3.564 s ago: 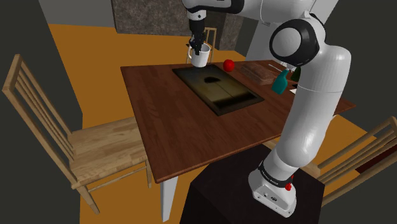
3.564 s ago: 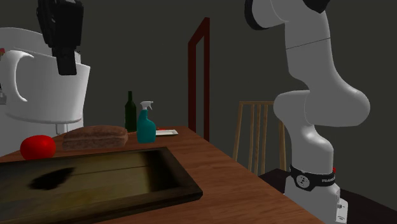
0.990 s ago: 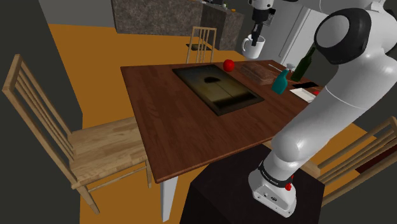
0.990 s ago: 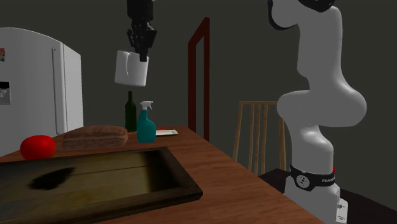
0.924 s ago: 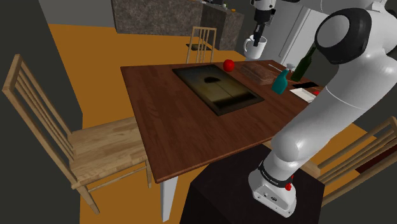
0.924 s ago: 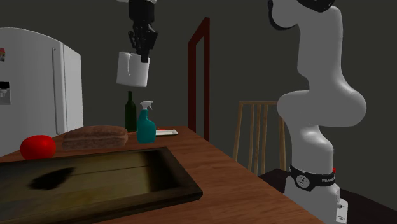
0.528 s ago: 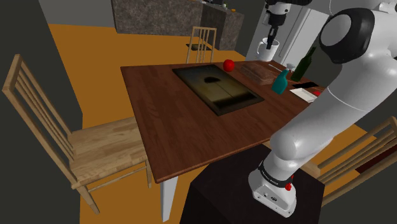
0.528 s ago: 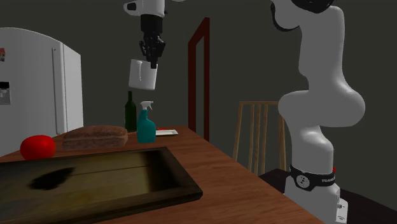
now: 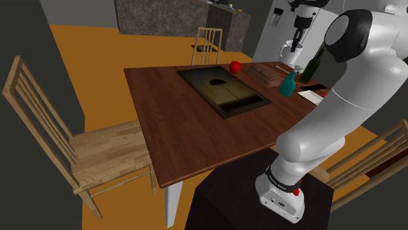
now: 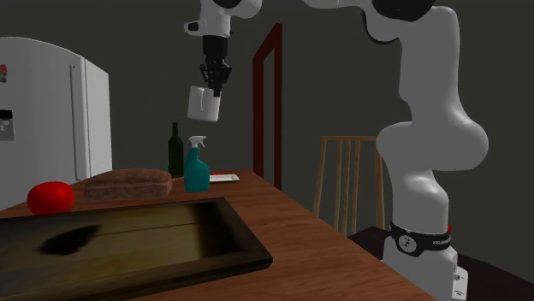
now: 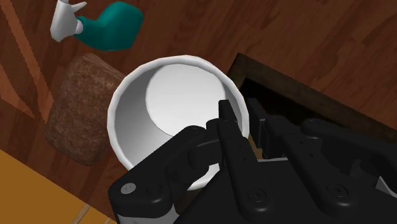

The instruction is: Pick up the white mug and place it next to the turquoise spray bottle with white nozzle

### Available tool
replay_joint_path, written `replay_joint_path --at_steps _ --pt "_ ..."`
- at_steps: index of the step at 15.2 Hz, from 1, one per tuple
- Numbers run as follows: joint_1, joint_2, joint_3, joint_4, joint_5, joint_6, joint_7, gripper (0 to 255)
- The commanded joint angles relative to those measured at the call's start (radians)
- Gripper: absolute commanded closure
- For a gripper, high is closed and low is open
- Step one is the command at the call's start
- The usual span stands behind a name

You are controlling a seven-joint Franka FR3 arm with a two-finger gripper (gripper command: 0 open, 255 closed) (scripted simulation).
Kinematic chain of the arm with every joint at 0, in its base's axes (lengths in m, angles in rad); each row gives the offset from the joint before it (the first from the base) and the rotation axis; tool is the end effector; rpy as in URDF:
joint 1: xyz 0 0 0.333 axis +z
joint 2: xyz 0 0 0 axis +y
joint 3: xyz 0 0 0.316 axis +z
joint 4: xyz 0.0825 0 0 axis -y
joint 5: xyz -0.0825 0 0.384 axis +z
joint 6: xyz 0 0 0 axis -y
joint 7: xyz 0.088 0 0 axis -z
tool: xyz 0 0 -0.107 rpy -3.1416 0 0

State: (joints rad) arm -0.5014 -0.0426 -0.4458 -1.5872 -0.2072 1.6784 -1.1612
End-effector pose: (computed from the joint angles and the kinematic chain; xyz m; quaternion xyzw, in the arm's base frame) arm 0.3024 -0.4642 0.6498 0.9873 0.1101 -0.0500 0.1026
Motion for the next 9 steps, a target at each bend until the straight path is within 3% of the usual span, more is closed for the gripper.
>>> replay_joint_path --at_steps 1,9 --pt "-0.026 0.022 -0.030 0.019 0.016 0.012 -0.057 255" --pt "-0.157 0.178 -0.135 0.179 0.137 0.022 -0.288 255"
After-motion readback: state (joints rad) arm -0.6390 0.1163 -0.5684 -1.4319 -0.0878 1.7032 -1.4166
